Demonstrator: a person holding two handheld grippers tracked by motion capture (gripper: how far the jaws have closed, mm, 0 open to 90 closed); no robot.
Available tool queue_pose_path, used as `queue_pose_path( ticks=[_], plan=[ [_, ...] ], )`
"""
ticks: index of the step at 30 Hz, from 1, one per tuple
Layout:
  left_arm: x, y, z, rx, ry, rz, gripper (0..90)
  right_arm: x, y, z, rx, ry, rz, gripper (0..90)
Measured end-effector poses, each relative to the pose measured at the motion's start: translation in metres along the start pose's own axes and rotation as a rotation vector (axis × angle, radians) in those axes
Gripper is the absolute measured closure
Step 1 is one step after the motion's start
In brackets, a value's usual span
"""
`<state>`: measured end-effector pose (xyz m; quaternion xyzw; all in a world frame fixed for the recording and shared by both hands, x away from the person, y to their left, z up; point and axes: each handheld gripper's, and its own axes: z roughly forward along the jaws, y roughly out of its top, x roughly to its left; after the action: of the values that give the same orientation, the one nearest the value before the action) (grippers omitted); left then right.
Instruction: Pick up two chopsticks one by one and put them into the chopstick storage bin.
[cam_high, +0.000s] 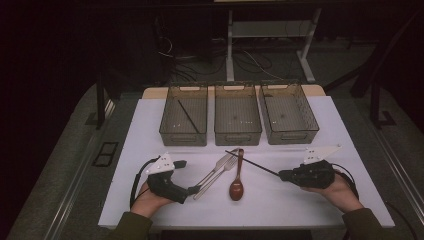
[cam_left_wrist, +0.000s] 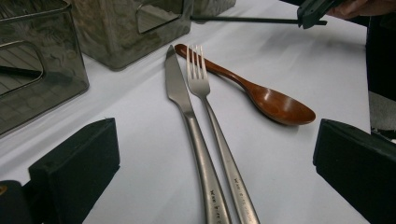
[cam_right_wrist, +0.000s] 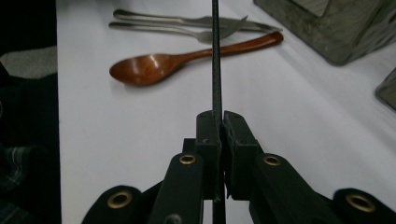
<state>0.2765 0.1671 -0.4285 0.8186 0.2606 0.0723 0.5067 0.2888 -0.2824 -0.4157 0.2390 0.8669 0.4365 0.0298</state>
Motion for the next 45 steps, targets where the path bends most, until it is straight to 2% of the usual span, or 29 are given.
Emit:
queue_pose_path(
  ticks=[7, 13, 33, 40, 45],
  plan=[
    [0.000, 0.000, 0.000, -0.001, 0.001, 0.000, 0.0, -0.002, 0.017, 0.000, -0.034, -0.027, 0.019, 84.5],
    [-0.001, 0.000, 0.001, -0.004, 0.000, -0.002, 0.0, -0.004, 0.031, 0.006, -0.029, -0.051, 0.033, 84.4],
    [-0.001, 0.000, 0.001, -0.010, 0.000, -0.003, 0.0, -0.002, 0.089, 0.037, -0.010, -0.124, 0.070, 84.4],
    [-0.001, 0.000, 0.001, -0.013, -0.001, -0.005, 0.0, -0.002, 0.111, 0.052, -0.017, -0.128, 0.080, 84.4],
    [0.000, 0.000, 0.001, -0.018, 0.001, -0.002, 0.0, -0.004, 0.128, 0.062, -0.003, -0.139, 0.083, 84.4]
  ],
)
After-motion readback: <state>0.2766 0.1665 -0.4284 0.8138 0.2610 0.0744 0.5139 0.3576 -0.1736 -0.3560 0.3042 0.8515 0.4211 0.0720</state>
